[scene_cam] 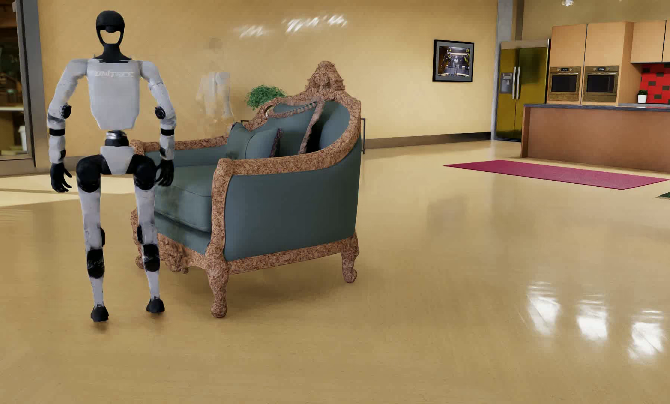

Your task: Circle the dark armchair

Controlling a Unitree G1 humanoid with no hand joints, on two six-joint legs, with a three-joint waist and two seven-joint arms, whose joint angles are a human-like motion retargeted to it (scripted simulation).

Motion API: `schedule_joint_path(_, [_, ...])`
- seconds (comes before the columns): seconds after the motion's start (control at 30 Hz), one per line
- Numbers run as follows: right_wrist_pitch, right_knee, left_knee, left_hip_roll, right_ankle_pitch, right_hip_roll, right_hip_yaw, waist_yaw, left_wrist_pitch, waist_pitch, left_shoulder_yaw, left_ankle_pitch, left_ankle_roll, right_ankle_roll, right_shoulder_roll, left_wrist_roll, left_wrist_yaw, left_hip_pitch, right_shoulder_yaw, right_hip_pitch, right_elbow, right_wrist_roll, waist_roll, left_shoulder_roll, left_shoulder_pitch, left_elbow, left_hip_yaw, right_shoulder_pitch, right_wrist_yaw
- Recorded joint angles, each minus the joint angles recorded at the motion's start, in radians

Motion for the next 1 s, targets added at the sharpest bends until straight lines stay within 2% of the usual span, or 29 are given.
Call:
schedule_joint_path(0.1, [0.0,-0.046,-0.019,-0.017,-0.032,-0.018,0.0,0.007,0.0,-0.013,0.038,-0.022,0.0,0.0,0.017,0.0,0.0,0.019,0.048,0.048,0.019,0.0,-0.012,-0.003,-0.026,-0.007,0.0,0.017,0.0])
schedule_joint_path(0.23, [0.0,-0.068,-0.018,-0.013,-0.048,-0.021,0.0,0.0,0.0,-0.014,0.027,-0.033,0.0,0.0,0.003,0.0,0.0,0.011,0.112,0.079,0.05,0.0,-0.005,-0.037,-0.049,-0.037,0.0,0.002,0.0])
schedule_joint_path(0.43, [0.0,-0.078,-0.01,-0.014,-0.081,-0.022,0.0,0.021,0.0,-0.014,-0.014,-0.044,0.0,0.0,-0.013,0.0,0.0,-0.003,0.069,0.101,0.061,0.0,-0.011,-0.071,-0.035,-0.118,0.0,-0.022,0.0])
schedule_joint_path(0.7, [0.0,-0.06,0.034,-0.045,-0.153,-0.039,0.0,0.071,0.0,-0.029,-0.031,-0.077,0.0,0.0,-0.021,0.0,0.0,-0.027,0.016,0.115,0.015,0.0,-0.016,-0.061,-0.005,-0.026,0.0,-0.027,0.0])
schedule_joint_path(0.8, [0.0,0.101,0.029,-0.068,-0.123,-0.07,0.0,0.075,0.0,-0.019,-0.036,-0.112,0.0,0.0,-0.025,0.0,0.0,-0.004,-0.018,0.016,0.012,0.0,-0.018,-0.056,0.003,0.012,0.0,-0.028,0.0])
schedule_joint_path(0.9, [0.0,0.463,0.008,-0.074,0.028,-0.104,0.0,0.039,0.0,0.009,-0.054,-0.155,0.0,0.0,-0.023,0.0,0.0,0.049,-0.054,-0.191,0.005,0.0,-0.005,-0.048,0.006,0.037,0.0,-0.035,0.0])
schedule_joint_path(0.93, [0.0,0.587,0.002,-0.07,0.011,-0.102,0.0,0.017,0.0,0.017,-0.057,-0.168,0.0,0.0,-0.023,0.0,0.0,0.072,-0.066,-0.256,-0.005,0.0,0.005,-0.044,0.009,0.036,0.0,-0.033,0.0])
schedule_joint_path(1.0, [0.0,0.775,0.001,-0.055,-0.096,-0.082,0.0,-0.032,0.0,0.03,-0.057,-0.187,0.0,0.0,-0.022,0.0,0.0,0.111,-0.081,-0.362,-0.027,0.0,0.029,-0.033,0.015,0.03,0.0,-0.019,0.0])
